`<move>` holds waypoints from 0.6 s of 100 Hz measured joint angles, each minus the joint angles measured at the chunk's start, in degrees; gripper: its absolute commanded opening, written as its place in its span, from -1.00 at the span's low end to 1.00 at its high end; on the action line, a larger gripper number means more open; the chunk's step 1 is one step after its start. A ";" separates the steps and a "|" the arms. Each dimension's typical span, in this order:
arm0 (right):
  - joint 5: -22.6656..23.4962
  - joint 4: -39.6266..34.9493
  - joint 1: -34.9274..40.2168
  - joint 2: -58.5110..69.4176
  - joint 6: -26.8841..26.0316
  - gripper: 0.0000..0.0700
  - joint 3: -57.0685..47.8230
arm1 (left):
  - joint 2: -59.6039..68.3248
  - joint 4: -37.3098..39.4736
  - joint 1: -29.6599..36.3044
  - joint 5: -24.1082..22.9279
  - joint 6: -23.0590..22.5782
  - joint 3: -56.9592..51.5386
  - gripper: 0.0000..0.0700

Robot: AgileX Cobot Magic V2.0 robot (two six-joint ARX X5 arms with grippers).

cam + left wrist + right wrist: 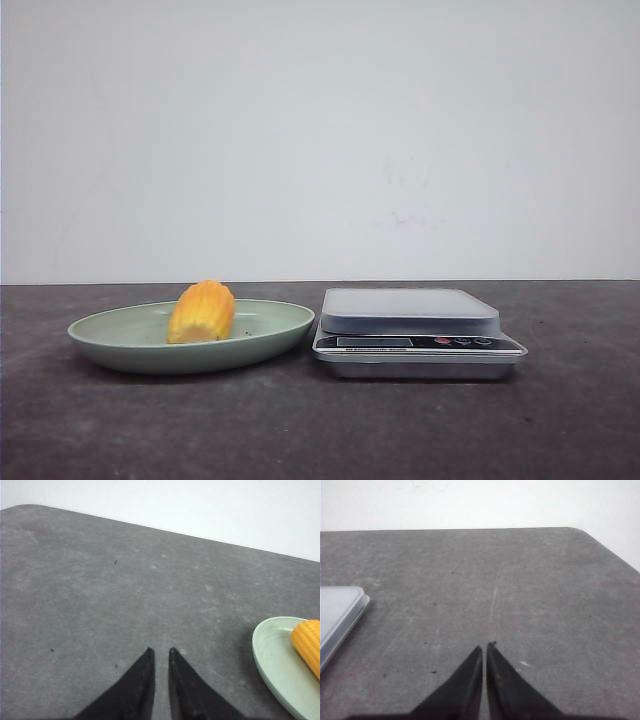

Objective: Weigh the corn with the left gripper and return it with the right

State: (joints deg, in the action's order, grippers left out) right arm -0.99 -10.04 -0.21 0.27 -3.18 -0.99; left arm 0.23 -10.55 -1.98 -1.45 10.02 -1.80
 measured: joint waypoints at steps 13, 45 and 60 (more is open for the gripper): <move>0.02 0.00 0.04 0.00 0.92 -0.98 0.00 | 0.00 0.00 0.00 0.00 0.00 0.00 -1.00; 1.01 0.11 0.04 0.00 1.40 -0.98 0.00 | 0.00 0.00 0.00 0.00 0.00 0.00 -1.00; 1.01 0.33 0.04 0.00 1.40 -0.98 0.00 | 0.00 0.00 0.00 0.00 0.00 0.00 -1.00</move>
State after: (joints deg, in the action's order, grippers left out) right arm 0.01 -9.72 -0.16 0.27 -1.78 -0.99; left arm 0.23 -10.55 -1.98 -1.45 10.02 -1.80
